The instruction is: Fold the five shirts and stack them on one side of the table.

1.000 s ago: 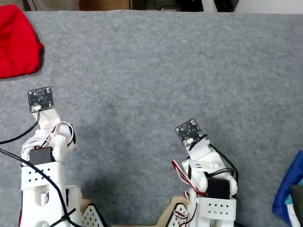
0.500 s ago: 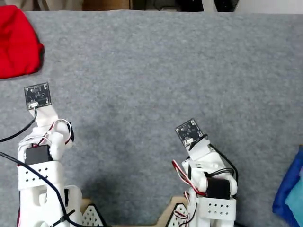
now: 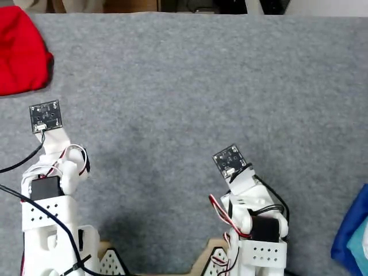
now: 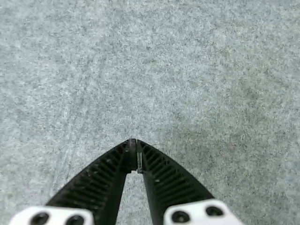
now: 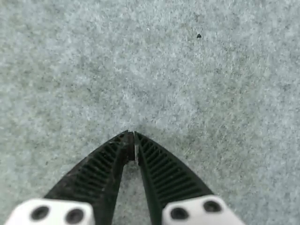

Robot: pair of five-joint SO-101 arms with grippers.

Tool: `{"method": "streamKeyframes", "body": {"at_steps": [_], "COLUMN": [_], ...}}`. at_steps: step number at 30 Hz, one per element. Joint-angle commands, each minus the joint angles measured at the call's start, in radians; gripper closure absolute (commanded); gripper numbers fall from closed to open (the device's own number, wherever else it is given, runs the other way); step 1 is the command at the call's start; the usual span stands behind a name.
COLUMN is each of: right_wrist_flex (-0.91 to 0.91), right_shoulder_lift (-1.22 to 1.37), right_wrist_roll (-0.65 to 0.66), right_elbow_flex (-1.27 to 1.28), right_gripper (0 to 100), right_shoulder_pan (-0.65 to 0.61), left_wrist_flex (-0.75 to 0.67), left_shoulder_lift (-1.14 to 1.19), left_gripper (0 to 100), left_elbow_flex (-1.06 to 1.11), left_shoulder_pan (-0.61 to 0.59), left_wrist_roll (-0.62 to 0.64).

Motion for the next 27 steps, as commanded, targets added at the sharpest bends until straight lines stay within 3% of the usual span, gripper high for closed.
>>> {"method": "streamKeyframes", "body": {"at_steps": [1,8,12,15,18,24,27], "right_wrist_flex": [0.008,0.008,0.008,0.008,0.008,0.008,0.008], "right_shoulder_lift": [-0.107,-0.107,-0.107,-0.107,-0.107,-0.107,-0.107], "right_wrist_roll": [0.0,0.0,0.0,0.0,0.0,0.0,-0.006], "right_elbow_flex": [-0.001,-0.001,-0.001,-0.001,-0.001,-0.001,-0.001], "right_gripper": [99.1,99.1,99.1,99.1,99.1,99.1,99.1], "right_shoulder_pan": [-0.016,-0.016,-0.016,-0.016,-0.016,-0.016,-0.019], "left_wrist_flex": [0.008,0.006,0.025,0.091,0.198,0.338,0.361], "left_shoulder_lift": [-0.018,-0.018,-0.005,0.047,0.217,0.684,0.895], "left_gripper": [98,98,98,93,87,89,89], "left_elbow_flex": [-0.057,-0.061,-0.204,-0.358,-0.542,-0.997,-1.221], "left_shoulder_pan": [-0.008,-0.021,-0.187,-0.288,-0.339,-0.376,-0.381], "left_wrist_roll": [0.006,0.017,0.193,0.178,0.133,0.155,0.095]}}
